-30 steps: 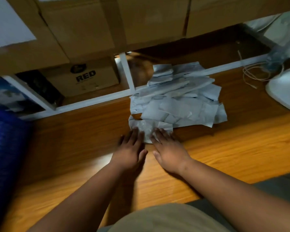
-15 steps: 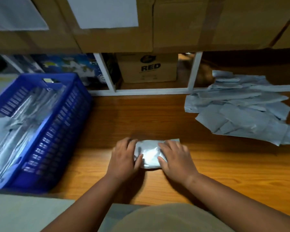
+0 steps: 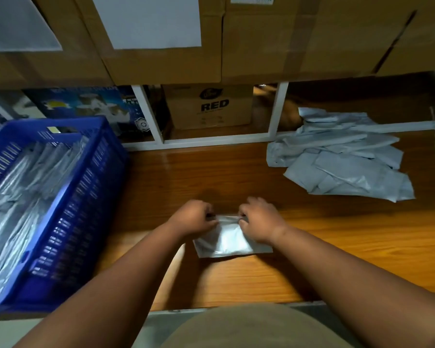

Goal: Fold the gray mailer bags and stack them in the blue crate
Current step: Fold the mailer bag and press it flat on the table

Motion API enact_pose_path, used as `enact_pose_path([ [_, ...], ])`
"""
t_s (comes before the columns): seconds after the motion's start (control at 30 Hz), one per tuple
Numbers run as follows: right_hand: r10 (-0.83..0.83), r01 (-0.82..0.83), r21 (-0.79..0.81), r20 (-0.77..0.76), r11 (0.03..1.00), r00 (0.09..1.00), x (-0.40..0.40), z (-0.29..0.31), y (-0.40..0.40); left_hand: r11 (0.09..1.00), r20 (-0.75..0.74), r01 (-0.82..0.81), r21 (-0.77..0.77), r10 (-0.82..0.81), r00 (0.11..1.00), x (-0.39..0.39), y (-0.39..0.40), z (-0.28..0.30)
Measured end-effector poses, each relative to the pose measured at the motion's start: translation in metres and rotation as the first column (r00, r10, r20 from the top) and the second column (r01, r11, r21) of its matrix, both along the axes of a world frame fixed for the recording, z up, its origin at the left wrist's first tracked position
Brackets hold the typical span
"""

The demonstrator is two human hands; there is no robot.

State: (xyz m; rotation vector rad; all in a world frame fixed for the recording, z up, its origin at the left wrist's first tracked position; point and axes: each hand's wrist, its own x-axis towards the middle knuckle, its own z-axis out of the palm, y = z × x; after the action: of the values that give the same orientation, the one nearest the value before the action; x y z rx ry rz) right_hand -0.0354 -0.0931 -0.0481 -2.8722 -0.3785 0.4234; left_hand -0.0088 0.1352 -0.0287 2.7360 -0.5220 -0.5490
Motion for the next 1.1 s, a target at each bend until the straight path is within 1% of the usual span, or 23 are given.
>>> enact_pose_path([
  [0.1,-0.087,0.09,0.101,-0.039,0.991,0.995,0.003,0.007,-0.013,0.986,-0.139,-0.116,-0.119,0.099,0.985,0.005,0.01,0.008],
  [0.2,-0.144,0.147,0.083,-0.045,0.986,0.989,0.005,0.012,-0.028,0.949,-0.246,-0.26,-0.18,0.212,0.946,0.01,0.022,0.01],
  [0.27,-0.158,0.16,0.054,-0.043,0.986,0.987,0.004,0.011,-0.034,0.931,-0.249,-0.321,-0.177,0.273,0.929,0.009,0.026,0.006],
  [0.33,-0.14,0.141,0.032,-0.028,0.989,0.99,0.001,0.009,-0.035,0.945,-0.217,-0.306,-0.112,0.277,0.936,0.004,0.027,-0.002],
  [0.43,-0.074,0.075,0.017,-0.009,0.997,0.997,-0.006,0.0,-0.031,0.979,-0.113,-0.203,0.011,0.203,0.973,-0.004,0.024,-0.014],
  [0.5,-0.054,0.053,0.029,0.011,0.998,0.998,-0.011,-0.007,-0.027,0.98,-0.024,-0.164,0.115,0.168,0.986,-0.008,0.023,-0.016],
  [0.57,-0.031,0.033,-0.027,0.085,0.999,0.996,-0.016,-0.013,-0.027,0.958,0.093,-0.156,0.24,0.137,0.986,-0.015,0.021,-0.016],
  [0.6,-0.019,0.029,-0.068,0.139,0.997,0.99,-0.018,-0.016,-0.028,0.944,0.188,-0.168,0.283,0.117,0.975,-0.02,0.019,-0.018],
  [0.67,-0.006,0.029,-0.093,0.239,0.995,0.971,-0.025,-0.02,-0.03,0.942,0.37,-0.16,0.296,0.041,0.928,-0.031,0.01,-0.024],
  [0.7,-0.002,0.025,-0.079,0.282,0.997,0.96,-0.028,-0.022,-0.03,0.959,0.443,-0.129,0.252,0.004,0.897,-0.037,0.002,-0.027],
  [0.77,0.017,0.0,-0.054,0.324,0.999,0.946,-0.034,-0.027,-0.031,0.991,0.519,0.003,0.137,-0.074,0.852,-0.047,-0.02,-0.036],
  [0.83,0.038,-0.03,-0.032,0.298,0.999,0.954,-0.037,-0.034,-0.031,0.991,0.525,0.127,0.039,-0.128,0.841,-0.054,-0.045,-0.048],
  [0.9,0.048,-0.047,-0.009,0.231,0.999,0.972,-0.039,-0.042,-0.031,0.983,0.478,0.181,0.014,-0.165,0.863,-0.058,-0.063,-0.064],
  [1.0,0.057,-0.051,-0.04,0.163,0.998,0.985,-0.042,-0.054,-0.031,0.981,0.4,0.188,0.035,-0.187,0.897,-0.063,-0.072,-0.083],
  [1.1,0.049,-0.035,-0.084,0.173,0.996,0.984,-0.044,-0.062,-0.032,0.985,0.389,0.17,0.029,-0.168,0.906,-0.067,-0.075,-0.088],
])
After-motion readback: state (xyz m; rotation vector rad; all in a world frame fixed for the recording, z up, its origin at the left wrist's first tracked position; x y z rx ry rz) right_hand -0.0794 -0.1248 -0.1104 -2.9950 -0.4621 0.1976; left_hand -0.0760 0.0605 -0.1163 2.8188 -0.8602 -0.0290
